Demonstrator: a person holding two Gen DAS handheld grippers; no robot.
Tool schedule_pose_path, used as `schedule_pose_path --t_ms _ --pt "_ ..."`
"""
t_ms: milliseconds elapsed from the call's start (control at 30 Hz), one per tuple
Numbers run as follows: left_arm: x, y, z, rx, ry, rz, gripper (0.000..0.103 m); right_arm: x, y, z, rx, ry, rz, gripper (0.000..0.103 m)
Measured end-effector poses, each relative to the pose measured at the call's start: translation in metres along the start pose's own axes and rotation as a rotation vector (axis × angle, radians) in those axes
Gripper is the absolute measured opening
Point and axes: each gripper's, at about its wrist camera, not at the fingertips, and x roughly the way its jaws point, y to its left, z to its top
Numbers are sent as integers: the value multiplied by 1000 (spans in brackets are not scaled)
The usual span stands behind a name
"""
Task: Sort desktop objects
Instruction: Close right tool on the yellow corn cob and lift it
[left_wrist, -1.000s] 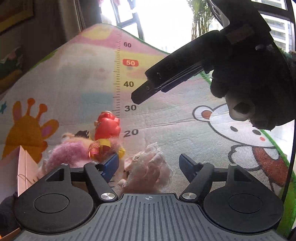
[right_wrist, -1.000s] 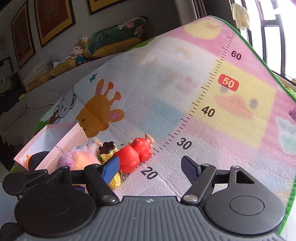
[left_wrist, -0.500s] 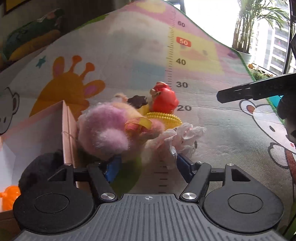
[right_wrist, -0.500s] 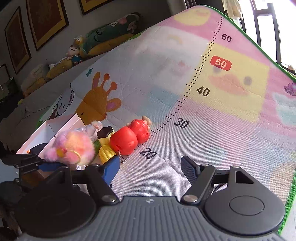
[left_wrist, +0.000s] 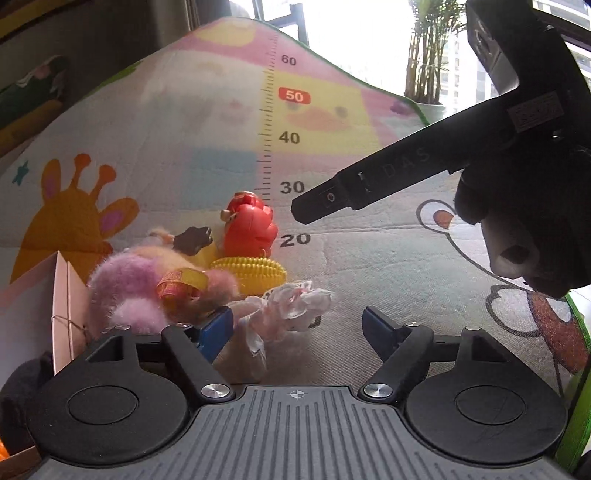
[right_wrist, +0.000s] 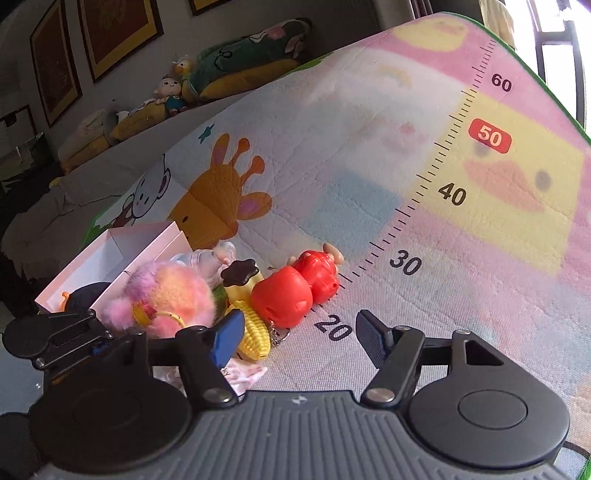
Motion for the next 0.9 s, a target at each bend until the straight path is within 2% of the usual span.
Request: schedule_pose_path --t_ms 67,100,200,400,567,667,900 --pt "5 3 -2 -18 17 4 71 5 3 2 -11 13 6 67" --pt "5 7 -3 -42 24 -2 64 9 6 2 -19 33 29 65" --pt "5 19 -7 -109 35 -5 50 25 17 2 -54 98 85 54" --pt "-4 24 -9 -132 29 -21 50 62 33 -1 -77 182 143 46" --pt "-2 25 -10 -147 44 -28 52 76 40 0 -85 197 161 45" --pt "-1 26 -10 -158 53 -26 52 77 41 -1 -90 208 166 39" --pt "-5 24 -10 -152 50 -28 52 65 29 -7 -51 208 172 31"
